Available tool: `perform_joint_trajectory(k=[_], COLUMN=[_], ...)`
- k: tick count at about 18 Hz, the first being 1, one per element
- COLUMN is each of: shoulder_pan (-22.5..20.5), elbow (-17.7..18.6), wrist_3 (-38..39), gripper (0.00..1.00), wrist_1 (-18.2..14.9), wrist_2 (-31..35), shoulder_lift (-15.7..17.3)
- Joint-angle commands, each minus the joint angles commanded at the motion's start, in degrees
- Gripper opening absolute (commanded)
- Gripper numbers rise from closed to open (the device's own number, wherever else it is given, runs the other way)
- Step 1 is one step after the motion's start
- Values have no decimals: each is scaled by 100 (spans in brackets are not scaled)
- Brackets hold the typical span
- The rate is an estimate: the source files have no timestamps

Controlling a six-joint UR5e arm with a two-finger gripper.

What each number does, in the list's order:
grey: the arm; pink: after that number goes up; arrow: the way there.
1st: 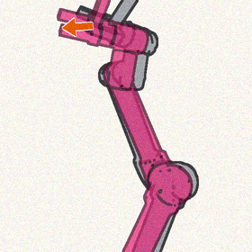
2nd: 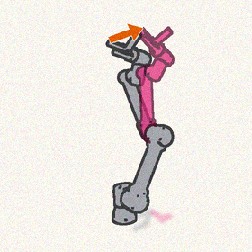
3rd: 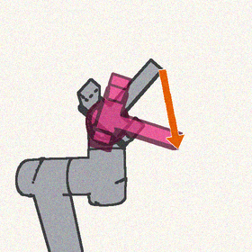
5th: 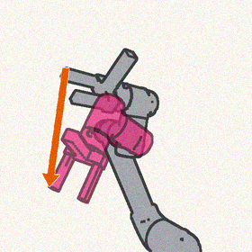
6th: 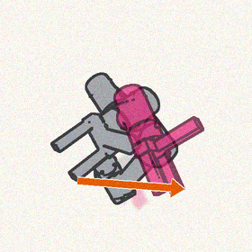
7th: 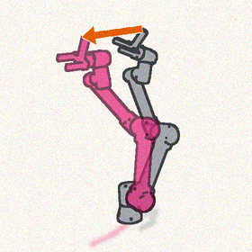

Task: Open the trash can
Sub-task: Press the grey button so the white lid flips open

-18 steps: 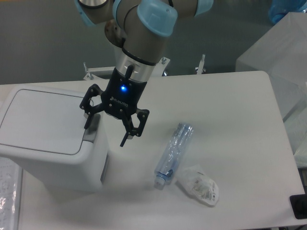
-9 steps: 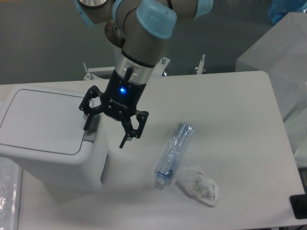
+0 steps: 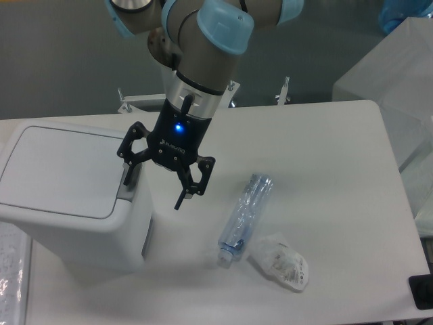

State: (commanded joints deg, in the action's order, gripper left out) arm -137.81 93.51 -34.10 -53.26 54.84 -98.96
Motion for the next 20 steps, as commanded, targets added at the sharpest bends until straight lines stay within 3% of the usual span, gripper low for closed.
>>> perform_joint_trajectory(k=[20], shoulder_pan=[-87], elbow=[-44], wrist_3=[0], gripper=[100], wrist_1=[26], wrist_2=[-18], shoulder_lift=[0])
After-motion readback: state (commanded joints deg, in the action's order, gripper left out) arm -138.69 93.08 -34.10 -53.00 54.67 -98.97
